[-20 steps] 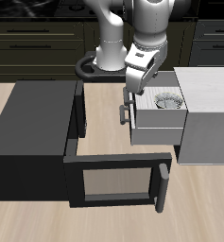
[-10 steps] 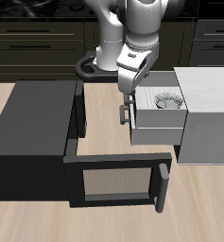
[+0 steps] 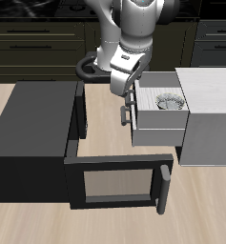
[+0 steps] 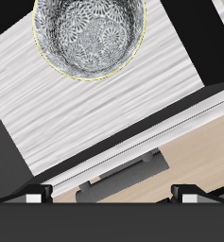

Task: Place the bowl in the top drawer and close the top drawer

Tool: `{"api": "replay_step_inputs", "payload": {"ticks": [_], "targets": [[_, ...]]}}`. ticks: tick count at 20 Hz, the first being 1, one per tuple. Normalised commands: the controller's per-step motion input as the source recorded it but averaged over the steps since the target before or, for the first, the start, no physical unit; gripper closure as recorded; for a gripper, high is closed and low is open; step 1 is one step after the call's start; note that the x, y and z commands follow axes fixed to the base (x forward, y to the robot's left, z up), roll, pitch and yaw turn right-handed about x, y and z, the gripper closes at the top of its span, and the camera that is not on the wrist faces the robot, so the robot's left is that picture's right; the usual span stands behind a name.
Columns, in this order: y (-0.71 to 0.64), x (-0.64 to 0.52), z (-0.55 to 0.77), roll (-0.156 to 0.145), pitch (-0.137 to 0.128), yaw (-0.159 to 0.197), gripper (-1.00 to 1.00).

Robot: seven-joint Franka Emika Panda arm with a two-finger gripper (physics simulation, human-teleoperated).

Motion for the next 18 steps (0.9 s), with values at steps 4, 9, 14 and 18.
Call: {"api": "replay_step_inputs", "payload": {"ticks": [4, 9, 14, 18], "targets": [[-0.23, -0.06, -0.07, -0.039, 0.014, 0.002, -1.00], [-0.16, -0.17, 0.21, -0.016, -0.023, -0.040, -1.00], [-0.27, -0.05, -0.07, -0.053, 0.013, 0.035, -1.00], [-0.25, 0.05, -0.13, -0.051, 0.014, 0.026, -1.00]]}}
